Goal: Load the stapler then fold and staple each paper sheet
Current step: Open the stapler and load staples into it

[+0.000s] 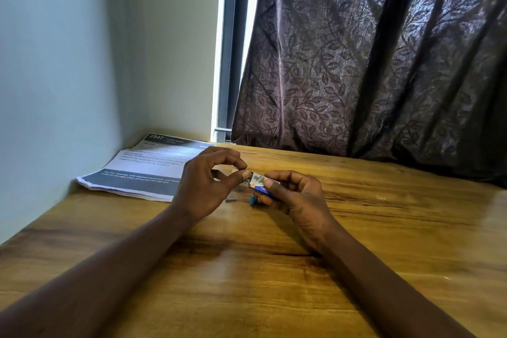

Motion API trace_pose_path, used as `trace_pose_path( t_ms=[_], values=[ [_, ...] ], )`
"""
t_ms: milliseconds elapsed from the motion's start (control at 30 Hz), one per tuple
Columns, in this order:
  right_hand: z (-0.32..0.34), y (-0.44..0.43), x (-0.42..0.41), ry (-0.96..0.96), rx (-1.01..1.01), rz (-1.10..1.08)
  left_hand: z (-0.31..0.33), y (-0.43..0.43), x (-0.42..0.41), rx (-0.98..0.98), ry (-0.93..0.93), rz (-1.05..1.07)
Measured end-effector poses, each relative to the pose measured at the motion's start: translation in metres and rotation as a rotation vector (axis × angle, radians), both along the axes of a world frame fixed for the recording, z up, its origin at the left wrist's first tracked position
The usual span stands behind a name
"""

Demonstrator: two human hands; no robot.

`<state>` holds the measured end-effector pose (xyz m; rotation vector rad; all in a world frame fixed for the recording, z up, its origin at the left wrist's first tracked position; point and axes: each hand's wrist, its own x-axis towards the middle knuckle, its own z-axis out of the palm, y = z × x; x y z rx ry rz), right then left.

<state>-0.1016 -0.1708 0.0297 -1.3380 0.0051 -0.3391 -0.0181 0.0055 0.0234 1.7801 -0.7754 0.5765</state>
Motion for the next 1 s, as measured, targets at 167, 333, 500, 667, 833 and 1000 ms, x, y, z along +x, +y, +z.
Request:
trace_pose_path(
  t_ms=[167, 333, 500, 667, 833, 1000],
  values=[
    [0.0013, 0.0, -0.0013, 0.013, -0.017, 0.0, -0.002, 0.0003, 0.0027, -0.019, 0.201, -0.088],
    [0.0026, -0.0003, -0.0014, 0.028, 0.043, -0.002, 0.0009, 0.0016, 0.0009, -0.102, 0.398, -0.248],
    [0.0036, -0.0021, -0.0009, 0.056, 0.081, -0.021, 0.0036, 0.0027, 0.0018, -0.168, 0.576, -0.332],
    [0.0031, -0.0024, -0.0012, 0.038, 0.036, -0.019, 0.0033, 0.0029, 0.0011, -0.185, 0.567, -0.322],
    [0.0018, -0.0024, -0.0009, 0.006, -0.023, -0.027, 0.0039, 0.0026, 0.0009, -0.225, 0.583, -0.321],
    [0.0001, -0.0044, 0.0005, -0.006, -0.052, -0.048, 0.0056, 0.0034, -0.0012, -0.238, 0.587, -0.327]
  ],
)
